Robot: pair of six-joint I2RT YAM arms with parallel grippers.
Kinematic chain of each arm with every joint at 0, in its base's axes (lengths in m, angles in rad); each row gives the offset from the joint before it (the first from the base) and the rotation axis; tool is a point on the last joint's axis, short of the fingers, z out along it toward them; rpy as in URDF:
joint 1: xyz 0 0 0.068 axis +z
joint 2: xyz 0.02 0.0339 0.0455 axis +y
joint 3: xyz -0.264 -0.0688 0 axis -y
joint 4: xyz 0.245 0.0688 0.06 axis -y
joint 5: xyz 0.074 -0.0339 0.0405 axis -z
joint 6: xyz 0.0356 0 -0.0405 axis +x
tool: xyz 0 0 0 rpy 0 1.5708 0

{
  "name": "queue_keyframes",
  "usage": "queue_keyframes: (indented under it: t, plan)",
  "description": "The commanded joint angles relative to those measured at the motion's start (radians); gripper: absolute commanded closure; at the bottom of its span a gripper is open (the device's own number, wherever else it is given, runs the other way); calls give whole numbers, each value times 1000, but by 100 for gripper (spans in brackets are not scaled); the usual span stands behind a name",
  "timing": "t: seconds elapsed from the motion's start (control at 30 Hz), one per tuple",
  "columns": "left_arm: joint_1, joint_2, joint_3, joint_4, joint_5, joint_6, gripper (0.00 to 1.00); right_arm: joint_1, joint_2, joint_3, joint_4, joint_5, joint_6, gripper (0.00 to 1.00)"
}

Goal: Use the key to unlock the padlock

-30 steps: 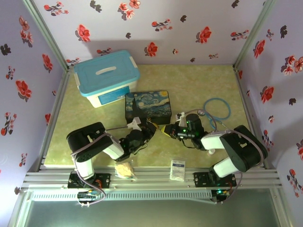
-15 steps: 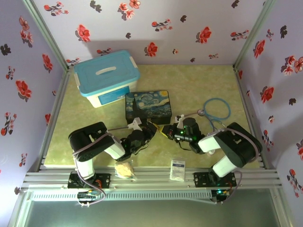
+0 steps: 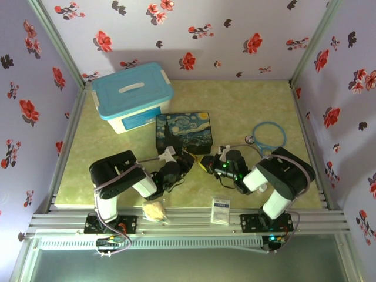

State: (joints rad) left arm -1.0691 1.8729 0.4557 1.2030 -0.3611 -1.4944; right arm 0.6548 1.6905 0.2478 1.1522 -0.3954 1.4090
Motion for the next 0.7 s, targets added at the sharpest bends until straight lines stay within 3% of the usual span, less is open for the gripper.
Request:
queue_keyframes:
  t: [0.0, 0.1, 0.23, 0.4, 0.5, 0.67]
  plan:
    - [-73, -4, 46, 95, 200, 18, 100, 21, 41, 46, 234, 4, 151, 100]
    - [-73, -14, 40, 95, 199, 22, 100, 34, -2, 45, 210, 16, 137, 100]
    - [-75, -8, 42, 98, 200, 16, 100, 34, 16, 41, 234, 45, 271, 100]
    - [-75, -8, 57, 100, 210, 17, 100, 47, -9, 48, 216, 81, 205, 100]
    - [-75, -6, 57, 101, 209, 14, 100, 58, -49, 55, 69, 93, 87, 100]
    - [-75, 6, 69, 99, 207, 14, 100, 133, -185, 119, -374, 183, -209, 94]
